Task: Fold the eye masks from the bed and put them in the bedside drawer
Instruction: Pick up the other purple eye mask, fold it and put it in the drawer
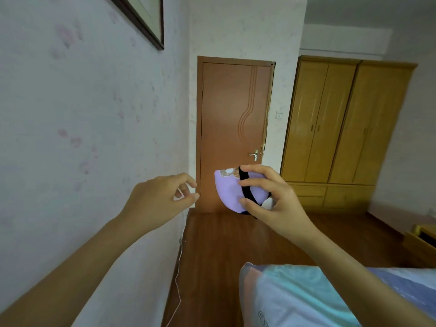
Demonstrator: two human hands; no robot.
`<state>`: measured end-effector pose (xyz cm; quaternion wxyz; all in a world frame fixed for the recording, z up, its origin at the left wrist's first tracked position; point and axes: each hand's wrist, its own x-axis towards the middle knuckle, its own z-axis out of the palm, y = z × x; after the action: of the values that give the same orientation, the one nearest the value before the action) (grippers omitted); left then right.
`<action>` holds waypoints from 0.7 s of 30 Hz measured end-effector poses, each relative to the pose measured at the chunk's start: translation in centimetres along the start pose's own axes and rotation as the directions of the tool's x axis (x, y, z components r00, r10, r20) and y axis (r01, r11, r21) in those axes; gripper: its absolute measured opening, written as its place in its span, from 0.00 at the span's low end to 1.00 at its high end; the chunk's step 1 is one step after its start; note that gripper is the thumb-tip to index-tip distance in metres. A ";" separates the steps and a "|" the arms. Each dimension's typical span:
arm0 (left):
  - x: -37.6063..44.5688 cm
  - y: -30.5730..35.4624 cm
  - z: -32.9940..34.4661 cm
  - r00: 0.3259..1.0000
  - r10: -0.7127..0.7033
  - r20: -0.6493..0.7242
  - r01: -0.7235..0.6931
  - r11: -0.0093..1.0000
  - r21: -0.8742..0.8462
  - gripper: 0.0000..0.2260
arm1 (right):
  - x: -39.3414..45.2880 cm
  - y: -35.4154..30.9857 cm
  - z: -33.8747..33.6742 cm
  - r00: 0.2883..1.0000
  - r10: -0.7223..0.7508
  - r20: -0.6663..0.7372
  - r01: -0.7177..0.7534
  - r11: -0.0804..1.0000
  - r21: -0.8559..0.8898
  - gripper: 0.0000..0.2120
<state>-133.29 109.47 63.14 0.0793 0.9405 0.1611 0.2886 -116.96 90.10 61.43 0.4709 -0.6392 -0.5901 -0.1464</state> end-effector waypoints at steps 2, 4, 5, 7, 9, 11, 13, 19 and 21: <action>3.5 -1.3 2.2 1.000 0.007 -0.009 -0.007 1.000 0.008 0.10 | 2.2 3.9 0.6 1.000 -0.005 0.011 0.005 1.000 -0.012 0.13; 7.2 -2.4 4.2 1.000 0.008 -0.013 -0.007 1.000 0.014 0.10 | 4.7 7.7 1.1 1.000 -0.007 0.019 0.007 1.000 -0.009 0.13; 9.1 -3.0 5.2 1.000 0.000 -0.010 0.000 1.000 0.016 0.10 | 6.0 9.5 1.3 1.000 -0.007 0.022 0.007 1.000 -0.003 0.13; 12.8 -4.0 6.9 1.000 -0.015 -0.015 0.015 1.000 0.017 0.10 | 8.8 12.9 1.5 1.000 -0.021 0.020 0.021 1.000 0.002 0.14; 16.5 -4.9 8.6 0.999 -0.024 -0.026 0.024 1.000 0.010 0.09 | 11.6 16.1 1.6 0.999 -0.026 0.020 0.026 1.000 0.006 0.14; 19.9 -5.8 10.3 0.999 -0.025 -0.031 0.025 1.000 0.010 0.09 | 14.0 19.2 1.8 0.999 -0.030 0.020 0.030 1.000 0.004 0.14; 23.2 -6.8 12.0 0.999 -0.021 -0.030 0.021 1.000 0.008 0.09 | 16.1 22.2 2.1 0.999 -0.034 0.014 0.034 0.999 0.006 0.14; 32.7 -10.2 17.6 1.000 -0.004 -0.011 0.004 1.000 0.003 0.10 | 21.5 31.1 3.4 1.000 -0.026 0.008 0.026 1.000 -0.004 0.14; 34.4 -10.9 18.5 1.000 0.017 -0.010 -0.017 1.000 -0.009 0.10 | 22.5 32.8 3.6 1.000 -0.022 0.007 0.022 1.000 -0.013 0.14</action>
<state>-98.74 130.65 63.07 0.0802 0.9400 0.1519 0.2946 -83.19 111.35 62.22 0.4631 -0.6361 -0.5979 -0.1531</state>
